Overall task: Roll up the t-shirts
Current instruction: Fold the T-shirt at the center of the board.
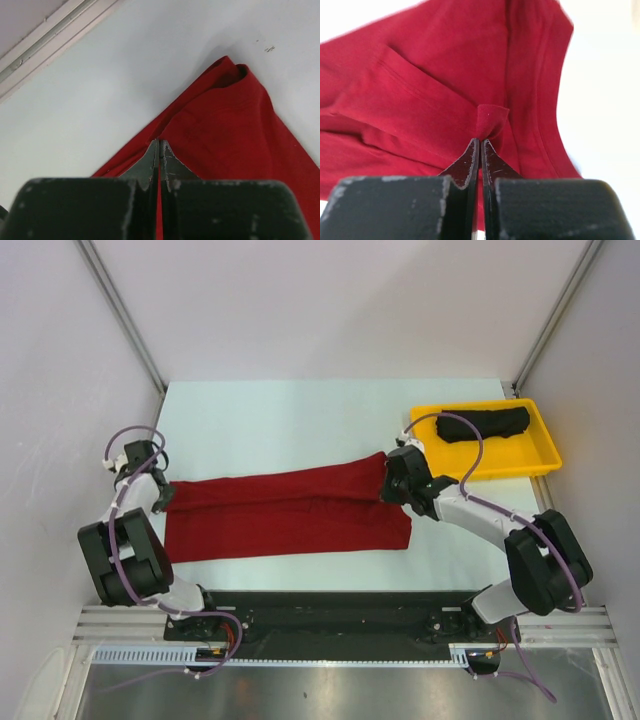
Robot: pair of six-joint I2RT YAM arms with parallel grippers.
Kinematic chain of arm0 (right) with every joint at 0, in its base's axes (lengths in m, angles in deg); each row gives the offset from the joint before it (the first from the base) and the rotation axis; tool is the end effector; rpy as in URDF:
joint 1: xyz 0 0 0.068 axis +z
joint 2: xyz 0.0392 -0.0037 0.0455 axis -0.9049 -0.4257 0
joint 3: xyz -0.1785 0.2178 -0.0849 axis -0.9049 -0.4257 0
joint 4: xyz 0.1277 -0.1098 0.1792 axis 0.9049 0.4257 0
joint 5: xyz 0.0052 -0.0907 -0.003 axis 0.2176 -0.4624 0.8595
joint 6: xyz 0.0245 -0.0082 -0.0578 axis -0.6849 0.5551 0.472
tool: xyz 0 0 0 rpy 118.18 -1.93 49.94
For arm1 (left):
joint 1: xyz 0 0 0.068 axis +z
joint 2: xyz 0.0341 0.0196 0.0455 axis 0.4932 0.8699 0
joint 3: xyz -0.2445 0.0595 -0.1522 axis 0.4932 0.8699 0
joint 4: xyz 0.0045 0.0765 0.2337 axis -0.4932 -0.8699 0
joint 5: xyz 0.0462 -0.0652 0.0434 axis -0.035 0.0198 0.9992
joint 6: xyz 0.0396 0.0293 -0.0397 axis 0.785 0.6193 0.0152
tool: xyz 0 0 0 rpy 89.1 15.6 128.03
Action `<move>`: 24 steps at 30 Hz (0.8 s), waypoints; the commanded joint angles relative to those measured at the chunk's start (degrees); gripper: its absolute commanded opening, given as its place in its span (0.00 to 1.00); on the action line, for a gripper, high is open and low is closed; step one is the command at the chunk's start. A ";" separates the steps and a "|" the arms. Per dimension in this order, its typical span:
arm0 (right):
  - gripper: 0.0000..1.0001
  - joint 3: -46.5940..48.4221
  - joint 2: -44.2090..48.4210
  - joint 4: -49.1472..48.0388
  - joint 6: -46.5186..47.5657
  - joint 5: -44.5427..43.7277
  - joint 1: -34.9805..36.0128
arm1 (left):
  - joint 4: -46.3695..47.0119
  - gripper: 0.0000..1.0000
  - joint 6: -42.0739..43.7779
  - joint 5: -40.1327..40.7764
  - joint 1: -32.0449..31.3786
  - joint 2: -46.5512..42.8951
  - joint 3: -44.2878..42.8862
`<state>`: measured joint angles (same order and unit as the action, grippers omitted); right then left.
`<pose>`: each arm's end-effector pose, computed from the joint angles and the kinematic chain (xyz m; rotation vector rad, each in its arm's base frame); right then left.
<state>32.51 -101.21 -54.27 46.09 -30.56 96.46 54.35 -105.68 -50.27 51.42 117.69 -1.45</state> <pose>0.2578 0.1510 0.2331 0.1021 2.3809 0.3866 0.2574 0.1190 0.2217 -1.2052 2.2755 0.3515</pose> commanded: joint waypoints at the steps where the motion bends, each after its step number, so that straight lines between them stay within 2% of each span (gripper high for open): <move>1: 0.07 -2.95 2.99 -2.50 -0.76 0.97 0.51 | 2.33 0.08 -1.71 -1.98 1.51 -3.44 2.43; 2: 0.13 -3.65 3.52 -2.07 -0.50 1.15 0.68 | 2.50 0.19 -1.44 -2.33 1.51 -4.32 2.61; 3: 0.21 -3.92 4.91 -1.80 0.03 1.24 0.86 | 2.59 0.40 -0.92 -2.86 1.51 -5.02 2.61; 4: 0.39 -4.10 5.62 -1.36 1.08 0.89 1.12 | 2.77 0.47 -0.56 -3.47 1.51 -5.81 2.70; 6: 0.55 -4.10 7.21 0.39 2.14 0.45 1.12 | 3.03 0.64 -0.12 -4.09 1.51 -9.94 3.05; 7: 0.66 -4.10 8.87 0.75 2.49 -0.16 1.12 | 3.38 0.66 0.14 -6.53 1.51 -11.78 3.48; 9: 0.70 -3.92 10.02 -0.47 3.19 0.27 1.30 | 4.26 0.66 0.14 -7.60 1.51 -16.25 4.45; 11: 0.70 -2.70 8.89 -3.18 3.98 1.24 1.82 | 4.79 0.66 0.23 -11.29 0.64 -18.20 4.80; 13: 0.70 1.24 5.56 -4.60 5.04 2.29 2.53 | 4.62 0.59 0.41 -12.70 -2.60 -19.88 4.63; 17: 0.66 9.42 -6.89 -6.81 7.76 1.77 5.43 | 4.87 0.55 0.14 -15.41 -7.19 -21.02 5.68; 24: 0.64 22.78 -21.94 -5.49 11.72 -6.30 10.61 | 6.72 0.51 0.14 -19.64 -9.56 -21.03 9.20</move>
<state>48.48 -117.73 -58.99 54.20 -30.95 104.84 59.20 -106.03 -66.11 42.78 97.39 6.27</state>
